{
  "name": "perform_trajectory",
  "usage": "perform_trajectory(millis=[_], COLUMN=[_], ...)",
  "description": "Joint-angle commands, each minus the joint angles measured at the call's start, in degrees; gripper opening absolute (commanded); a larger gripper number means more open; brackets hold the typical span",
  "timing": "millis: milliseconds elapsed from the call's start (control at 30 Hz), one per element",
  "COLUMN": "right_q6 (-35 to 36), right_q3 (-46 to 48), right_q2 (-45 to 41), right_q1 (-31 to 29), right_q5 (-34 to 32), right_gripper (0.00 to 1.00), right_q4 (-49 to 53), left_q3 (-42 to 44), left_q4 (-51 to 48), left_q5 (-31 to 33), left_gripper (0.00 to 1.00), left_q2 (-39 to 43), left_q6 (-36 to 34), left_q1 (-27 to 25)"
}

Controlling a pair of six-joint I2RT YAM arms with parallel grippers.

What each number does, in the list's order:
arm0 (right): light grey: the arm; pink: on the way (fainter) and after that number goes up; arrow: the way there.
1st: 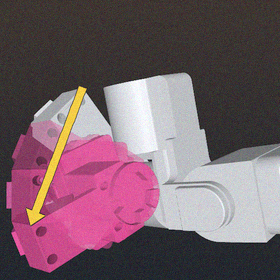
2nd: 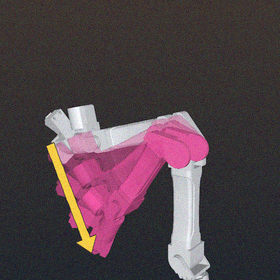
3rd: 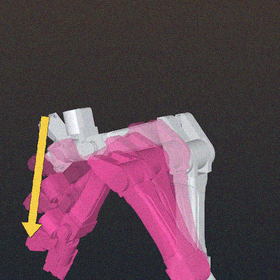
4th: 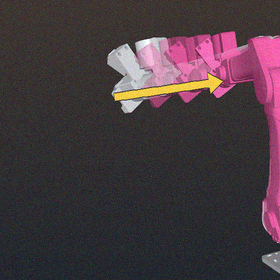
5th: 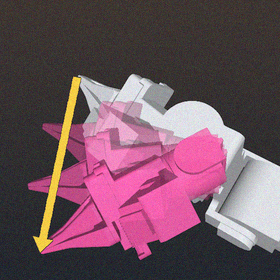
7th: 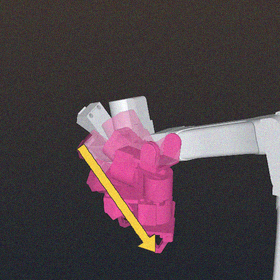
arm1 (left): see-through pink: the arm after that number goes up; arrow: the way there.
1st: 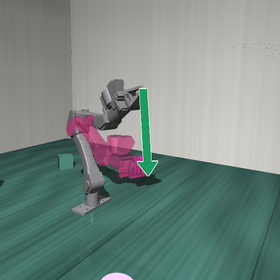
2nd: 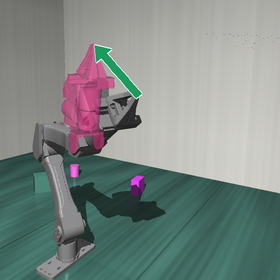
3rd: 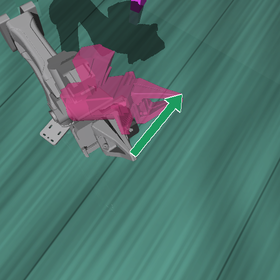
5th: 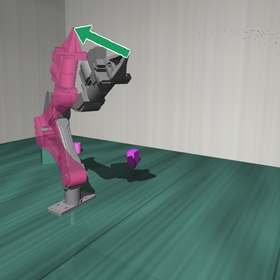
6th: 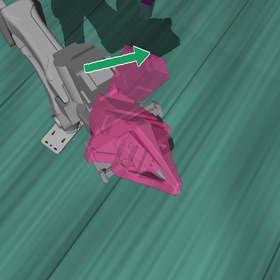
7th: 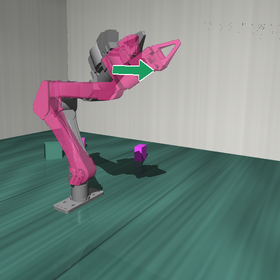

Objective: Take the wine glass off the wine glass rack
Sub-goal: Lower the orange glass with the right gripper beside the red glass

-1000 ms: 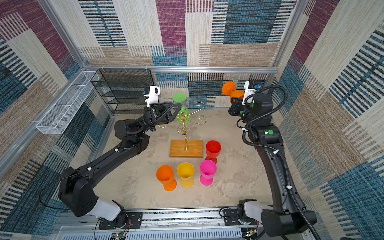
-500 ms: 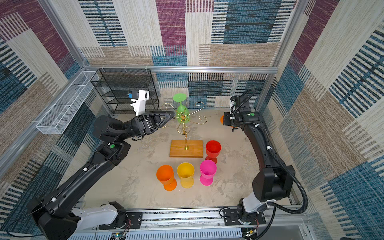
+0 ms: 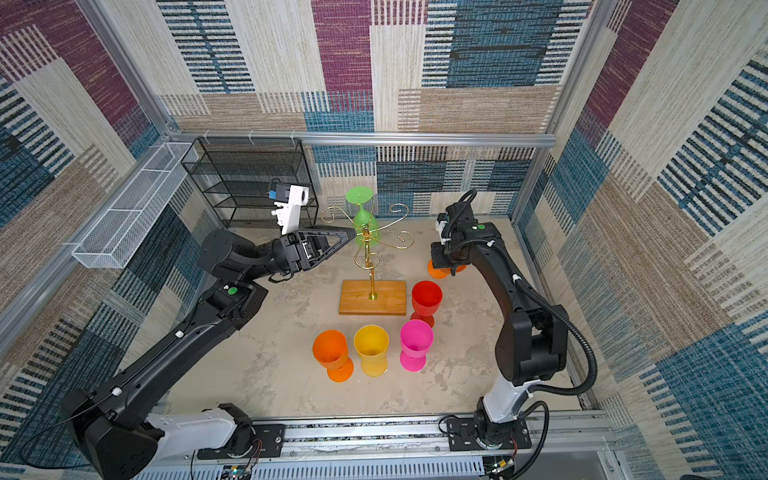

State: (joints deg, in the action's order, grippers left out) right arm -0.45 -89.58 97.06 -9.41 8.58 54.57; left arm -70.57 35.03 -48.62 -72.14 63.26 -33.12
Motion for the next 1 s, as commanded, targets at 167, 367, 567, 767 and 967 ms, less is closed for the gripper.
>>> perform_trajectory(millis=[167,367,567,767,967], right_q6=[1.76,2.03,2.19,2.16,1.95], right_q3=[0.85,0.9,-0.42,0.26,-0.07], right_q2=[1.0,1.51,1.51,1.64,2.66], right_q1=[-0.45,-0.92,-1.83,-2.81,-3.39], right_q5=[1.66,1.93,1.52,0.25,-0.3], right_gripper=[0.0,0.0,0.0,0.0,0.0], right_q4=[1.93,2.67,4.7,5.62,5.84], left_q3=[0.16,0.17,0.08,0.53,0.76], left_q4=[7.16,7.18,7.08,7.87,7.8], left_q5=[-1.94,-2.27,-2.33,-2.36,-2.49], left_gripper=[0.58,0.58,0.58,0.58,0.58], left_q2=[-2.21,-2.48,-2.83,-2.92,-2.74], left_q6=[4.37,4.59,4.67,5.38,5.25], left_q1=[-0.01,-0.01,-0.01,-0.01,-0.01])
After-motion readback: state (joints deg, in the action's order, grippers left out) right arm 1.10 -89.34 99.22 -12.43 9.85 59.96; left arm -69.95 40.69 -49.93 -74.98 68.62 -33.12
